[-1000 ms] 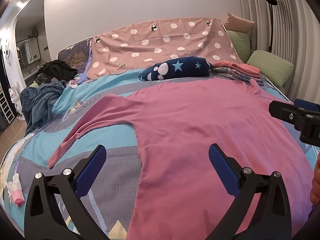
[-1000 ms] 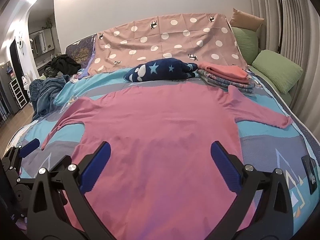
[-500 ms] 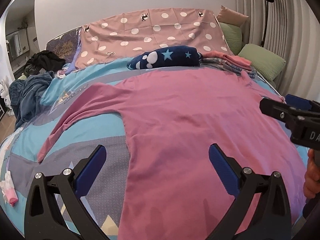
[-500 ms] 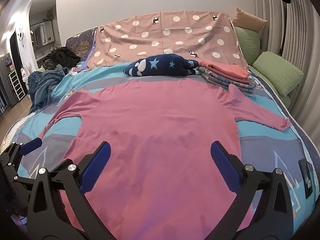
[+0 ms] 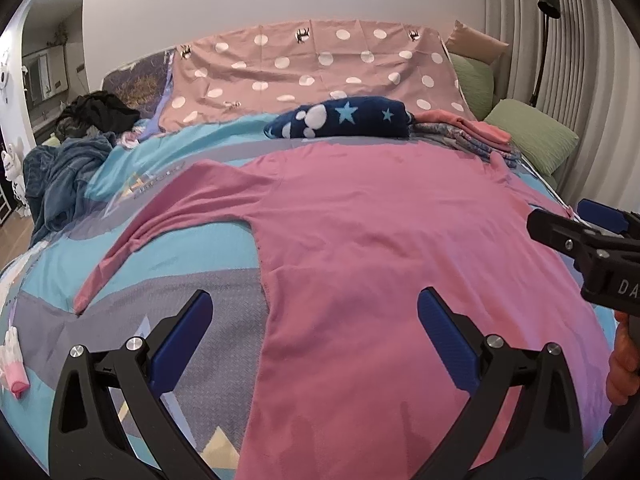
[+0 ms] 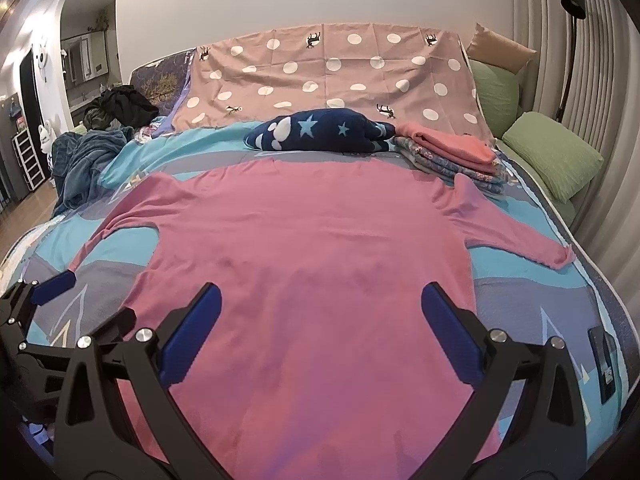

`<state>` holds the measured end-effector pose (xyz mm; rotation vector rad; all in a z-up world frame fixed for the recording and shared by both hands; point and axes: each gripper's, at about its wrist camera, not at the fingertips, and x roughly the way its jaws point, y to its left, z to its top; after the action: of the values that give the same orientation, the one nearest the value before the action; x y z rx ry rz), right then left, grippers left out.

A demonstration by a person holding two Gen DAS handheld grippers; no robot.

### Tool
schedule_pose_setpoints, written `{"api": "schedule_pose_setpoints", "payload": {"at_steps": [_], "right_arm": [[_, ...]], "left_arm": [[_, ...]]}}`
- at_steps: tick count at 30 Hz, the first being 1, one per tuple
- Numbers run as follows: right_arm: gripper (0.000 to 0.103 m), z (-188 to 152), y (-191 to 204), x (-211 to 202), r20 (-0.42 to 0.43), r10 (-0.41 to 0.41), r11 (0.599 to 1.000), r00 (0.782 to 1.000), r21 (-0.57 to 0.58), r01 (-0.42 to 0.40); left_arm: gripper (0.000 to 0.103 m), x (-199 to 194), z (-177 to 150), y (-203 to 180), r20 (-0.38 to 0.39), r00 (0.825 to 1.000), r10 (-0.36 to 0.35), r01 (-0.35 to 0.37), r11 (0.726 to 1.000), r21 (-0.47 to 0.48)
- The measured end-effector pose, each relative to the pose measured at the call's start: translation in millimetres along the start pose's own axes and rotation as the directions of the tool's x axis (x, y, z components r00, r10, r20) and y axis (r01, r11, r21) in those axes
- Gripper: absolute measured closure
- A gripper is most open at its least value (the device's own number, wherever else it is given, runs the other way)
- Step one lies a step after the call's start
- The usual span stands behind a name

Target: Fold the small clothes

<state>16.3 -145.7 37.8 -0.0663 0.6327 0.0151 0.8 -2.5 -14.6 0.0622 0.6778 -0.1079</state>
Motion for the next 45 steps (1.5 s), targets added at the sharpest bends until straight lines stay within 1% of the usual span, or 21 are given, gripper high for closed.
{"api": "schedule_pose_setpoints", "payload": {"at_steps": [4, 8, 12, 23, 26, 31, 39, 45], "right_arm": [[0.002, -0.8, 0.2, -4.5, 0.028, -0.009, 1.000, 1.000, 0.014, 0.008], [0.002, -1.0, 1.3, -5.0, 0.026, 0.007, 1.000, 1.000, 0.016, -0.008], [0.002, -2.2, 5.5, -5.2, 0.028, 0.005, 1.000, 1.000, -0.002, -0.005], [0.002, -2.6, 8.5, -7.3, 0.035, 0.024, 1.000, 0.999, 0.004, -0.024], [0.002, -3.6, 10.3, -9.0, 0.048, 0.042, 0.999, 0.998, 0.010, -0.042], [0.002, -7.3, 11.2, -10.5, 0.067, 0.044, 0.999, 0.997, 0.026, -0.045], [0.002, -8.1, 14.6, -7.4, 0.043, 0.044, 0.999, 0.998, 0.020, -0.045], [0.002, -10.6, 16.7, -2.6, 0.006, 0.063, 0.998, 0.998, 0.006, -0.063]], "left_arm": [[0.001, -1.8, -2.7, -0.3, 0.009, 1.000, -0.010, 0.010, 1.000, 0.018], [0.001, -1.5, -4.3, 2.2, 0.007, 1.000, -0.028, 0.028, 1.000, 0.006], [0.001, -1.6, -6.4, 3.3, 0.013, 0.999, -0.031, 0.031, 0.999, 0.011], [0.001, -2.5, -11.2, 8.2, 0.012, 0.999, -0.043, 0.043, 0.999, 0.005], [0.001, -2.7, -12.4, 8.8, 0.012, 0.999, -0.047, 0.047, 0.999, 0.004], [0.001, -2.5, -13.3, 11.2, 0.012, 0.999, -0.053, 0.053, 0.999, 0.002], [0.001, -2.4, -15.5, 16.9, 0.009, 0.998, -0.057, 0.057, 0.998, -0.018], [0.001, 1.3, -17.0, 30.5, -0.013, 0.998, -0.063, 0.062, 0.995, -0.082]]}}
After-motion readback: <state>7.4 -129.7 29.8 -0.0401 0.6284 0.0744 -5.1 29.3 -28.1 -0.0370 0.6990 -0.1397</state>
